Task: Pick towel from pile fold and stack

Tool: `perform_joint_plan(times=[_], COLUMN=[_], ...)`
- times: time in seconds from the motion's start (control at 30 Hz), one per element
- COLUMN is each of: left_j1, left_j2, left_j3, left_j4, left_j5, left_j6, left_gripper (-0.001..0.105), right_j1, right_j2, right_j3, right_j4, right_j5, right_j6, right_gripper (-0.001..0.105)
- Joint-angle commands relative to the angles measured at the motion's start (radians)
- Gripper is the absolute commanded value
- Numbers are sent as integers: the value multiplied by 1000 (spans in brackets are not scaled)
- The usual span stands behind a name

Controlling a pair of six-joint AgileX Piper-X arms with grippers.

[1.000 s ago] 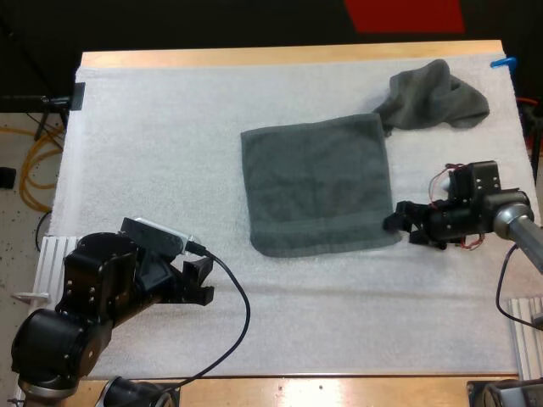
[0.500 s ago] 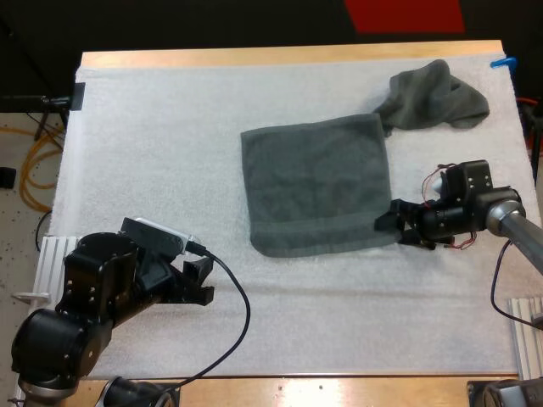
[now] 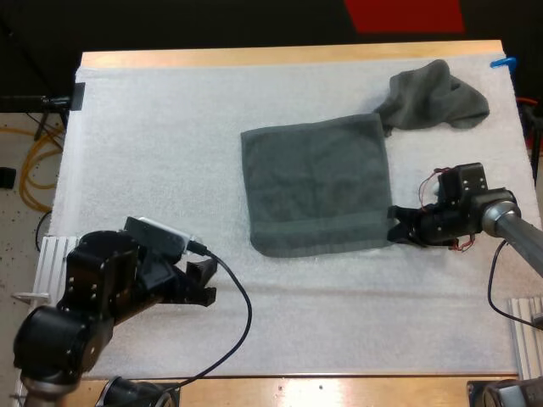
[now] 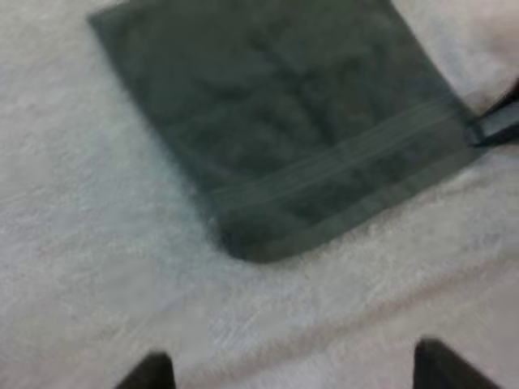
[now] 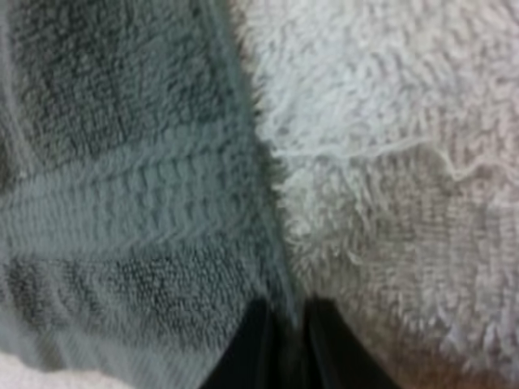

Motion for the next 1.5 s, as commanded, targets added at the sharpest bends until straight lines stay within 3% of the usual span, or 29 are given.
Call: perform_joint_plan(times=[0.0, 0.17, 0.37, 0.87, 1.17, 1.47], left_j1=[2, 2, 2, 2, 2, 2], left_j2=[26, 145, 333, 788, 916, 1006], left_j3=[0, 0, 0, 0, 0, 0], left_j4=[-4, -59, -197, -346, -477, -476], left_j5=[51, 162, 253, 266, 316, 319], left_j6=[-11, -11, -32, -26, -31, -32], left_gripper=[59, 59, 59, 59, 59, 59], right_j1=[8, 8, 8, 8, 8, 8], right_j2=[-11, -79, -102, -102, -102, -102], right_j3=[10, 10, 10, 10, 10, 10], right_j4=[27, 85, 111, 109, 109, 109], right_j5=[39, 192, 232, 232, 232, 232], right_j6=[-19, -83, -120, -120, -120, -120], right_gripper=[0, 0, 0, 0, 0, 0])
